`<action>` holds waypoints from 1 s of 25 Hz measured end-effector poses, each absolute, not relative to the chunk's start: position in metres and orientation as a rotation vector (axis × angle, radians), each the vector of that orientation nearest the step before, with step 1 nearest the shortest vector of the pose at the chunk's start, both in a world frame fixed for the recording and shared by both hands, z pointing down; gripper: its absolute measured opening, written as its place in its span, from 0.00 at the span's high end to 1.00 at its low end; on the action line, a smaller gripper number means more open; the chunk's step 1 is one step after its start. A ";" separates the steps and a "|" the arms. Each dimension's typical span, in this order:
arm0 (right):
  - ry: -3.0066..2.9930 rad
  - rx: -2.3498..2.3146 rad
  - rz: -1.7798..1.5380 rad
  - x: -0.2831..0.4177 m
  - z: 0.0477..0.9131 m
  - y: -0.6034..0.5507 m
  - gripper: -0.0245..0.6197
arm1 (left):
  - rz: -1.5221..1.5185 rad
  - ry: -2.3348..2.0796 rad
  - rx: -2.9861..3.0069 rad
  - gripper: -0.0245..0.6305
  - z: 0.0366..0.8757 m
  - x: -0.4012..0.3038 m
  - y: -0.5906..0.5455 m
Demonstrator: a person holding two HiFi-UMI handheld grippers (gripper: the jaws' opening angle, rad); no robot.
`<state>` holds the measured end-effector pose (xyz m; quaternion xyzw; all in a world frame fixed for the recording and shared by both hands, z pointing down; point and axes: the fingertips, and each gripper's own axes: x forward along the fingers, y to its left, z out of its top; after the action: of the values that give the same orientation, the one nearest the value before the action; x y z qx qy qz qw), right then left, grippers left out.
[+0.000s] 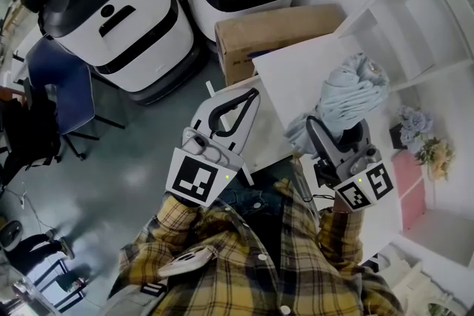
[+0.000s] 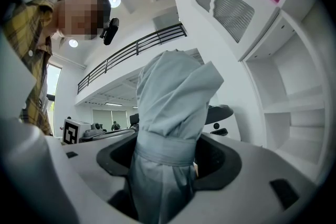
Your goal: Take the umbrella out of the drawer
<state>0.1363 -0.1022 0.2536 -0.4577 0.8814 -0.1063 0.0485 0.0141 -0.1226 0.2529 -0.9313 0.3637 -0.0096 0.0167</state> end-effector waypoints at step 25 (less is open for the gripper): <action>2.691 -1.397 -0.318 0.140 0.256 -0.103 0.46 | -0.119 0.917 -2.990 0.93 0.258 0.036 -0.117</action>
<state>0.1400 -0.1033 0.2559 -0.4576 0.8818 -0.1043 0.0465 0.0356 -0.1175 0.2580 -0.9554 0.2929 -0.0381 0.0060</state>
